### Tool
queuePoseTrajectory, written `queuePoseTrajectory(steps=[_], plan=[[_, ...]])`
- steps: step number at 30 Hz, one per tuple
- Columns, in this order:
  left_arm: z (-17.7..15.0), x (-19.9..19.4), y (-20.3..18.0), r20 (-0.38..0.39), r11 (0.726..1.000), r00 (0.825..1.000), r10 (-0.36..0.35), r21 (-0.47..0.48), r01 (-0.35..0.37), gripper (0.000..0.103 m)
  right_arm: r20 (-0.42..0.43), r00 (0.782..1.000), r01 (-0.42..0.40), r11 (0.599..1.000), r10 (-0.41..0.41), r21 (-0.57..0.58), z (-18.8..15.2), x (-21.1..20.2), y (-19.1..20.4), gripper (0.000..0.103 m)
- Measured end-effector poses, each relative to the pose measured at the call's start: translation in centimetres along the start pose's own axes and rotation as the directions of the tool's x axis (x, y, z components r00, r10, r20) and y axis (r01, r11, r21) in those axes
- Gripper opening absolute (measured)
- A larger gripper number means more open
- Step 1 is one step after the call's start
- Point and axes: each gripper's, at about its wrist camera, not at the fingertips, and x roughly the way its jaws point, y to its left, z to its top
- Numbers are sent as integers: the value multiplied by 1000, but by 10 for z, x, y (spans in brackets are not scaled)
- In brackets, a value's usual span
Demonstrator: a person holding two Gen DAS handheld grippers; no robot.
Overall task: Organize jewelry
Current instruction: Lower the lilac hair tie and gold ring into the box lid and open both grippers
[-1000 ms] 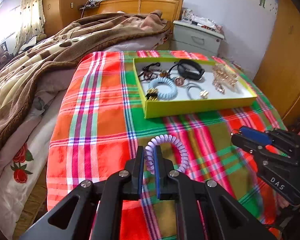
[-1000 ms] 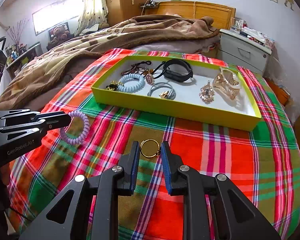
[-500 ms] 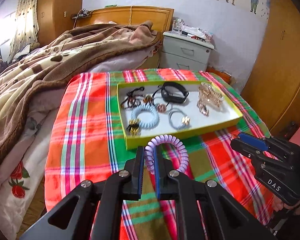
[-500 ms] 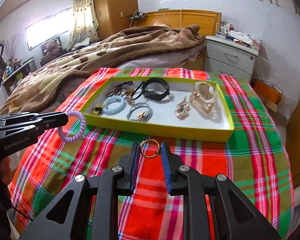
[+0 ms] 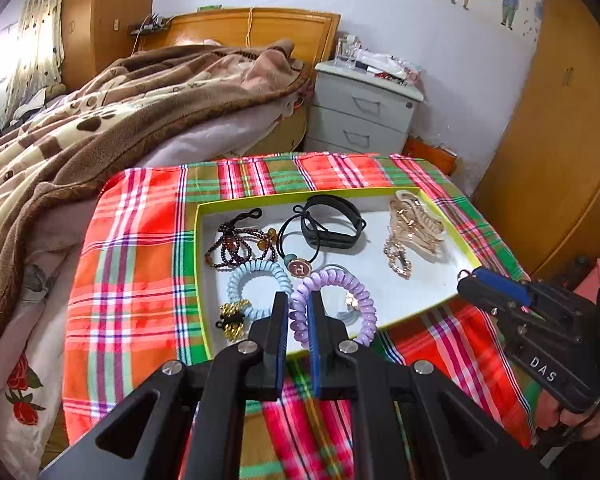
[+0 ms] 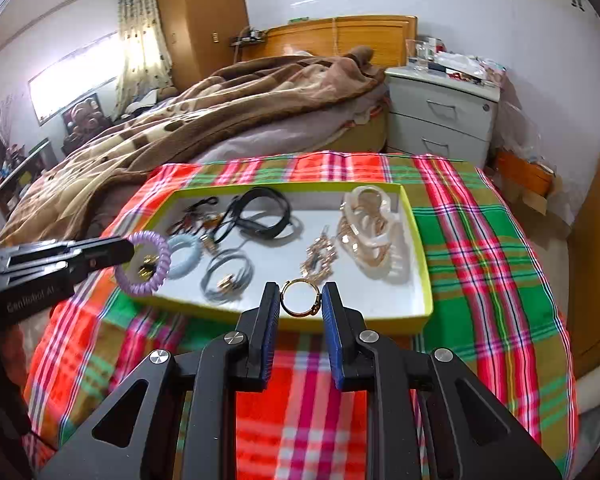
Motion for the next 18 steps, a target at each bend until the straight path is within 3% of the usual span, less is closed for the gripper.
queuePoseTrajectory(steps=[18], plan=[[6, 53, -5, -87, 1000, 996, -1, -7, 0, 10, -116, 991, 65, 998, -64, -2, 6, 53, -28, 23]])
